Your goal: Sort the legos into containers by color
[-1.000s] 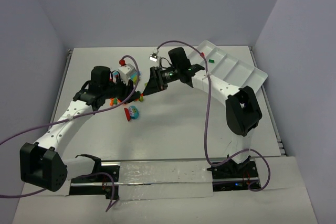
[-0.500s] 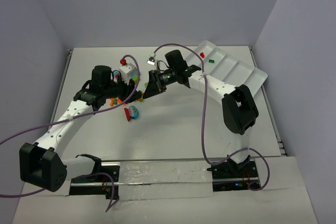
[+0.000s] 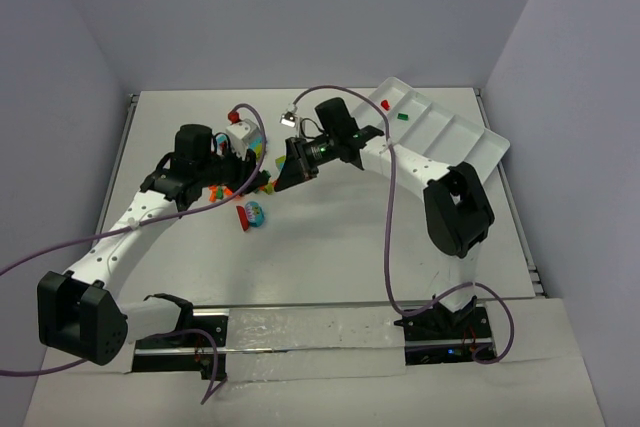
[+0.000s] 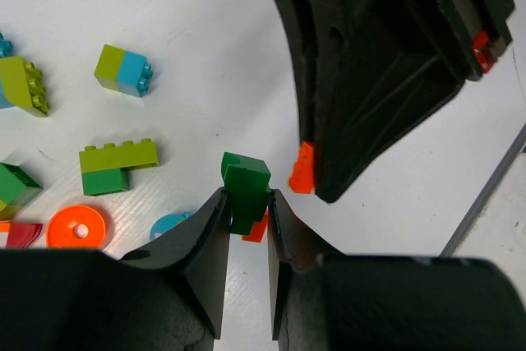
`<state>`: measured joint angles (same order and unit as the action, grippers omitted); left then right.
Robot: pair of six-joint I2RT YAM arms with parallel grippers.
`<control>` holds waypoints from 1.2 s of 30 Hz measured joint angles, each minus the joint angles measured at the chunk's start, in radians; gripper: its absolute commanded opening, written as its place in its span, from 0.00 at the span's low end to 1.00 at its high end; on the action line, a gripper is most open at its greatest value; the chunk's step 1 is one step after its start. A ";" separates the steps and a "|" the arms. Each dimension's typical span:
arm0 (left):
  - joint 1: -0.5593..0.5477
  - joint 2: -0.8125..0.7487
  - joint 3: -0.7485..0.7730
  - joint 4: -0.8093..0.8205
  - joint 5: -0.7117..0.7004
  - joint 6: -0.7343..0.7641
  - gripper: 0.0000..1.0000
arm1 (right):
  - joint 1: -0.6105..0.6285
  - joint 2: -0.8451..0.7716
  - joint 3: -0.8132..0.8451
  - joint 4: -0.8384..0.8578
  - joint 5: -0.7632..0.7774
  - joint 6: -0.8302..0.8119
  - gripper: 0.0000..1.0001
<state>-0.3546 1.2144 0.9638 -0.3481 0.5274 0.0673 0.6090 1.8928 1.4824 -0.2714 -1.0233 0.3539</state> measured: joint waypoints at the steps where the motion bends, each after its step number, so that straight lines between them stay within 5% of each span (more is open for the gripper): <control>1: 0.000 0.000 0.000 0.003 -0.011 0.000 0.00 | -0.001 -0.006 -0.010 -0.004 -0.003 -0.009 0.00; 10: 0.017 0.042 0.022 0.029 -0.088 -0.020 0.00 | -0.144 -0.047 -0.027 -0.173 0.060 -0.181 0.00; 21: 0.021 0.131 0.126 0.076 -0.102 -0.073 0.00 | -0.637 0.124 0.373 -0.392 0.596 -0.358 0.00; 36: 0.021 0.158 0.138 0.085 -0.117 -0.087 0.00 | -0.710 0.476 0.672 -0.478 0.944 -0.389 0.00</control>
<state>-0.3332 1.3726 1.1023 -0.2631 0.4101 -0.0196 -0.1007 2.3688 2.1541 -0.7490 -0.0788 -0.0354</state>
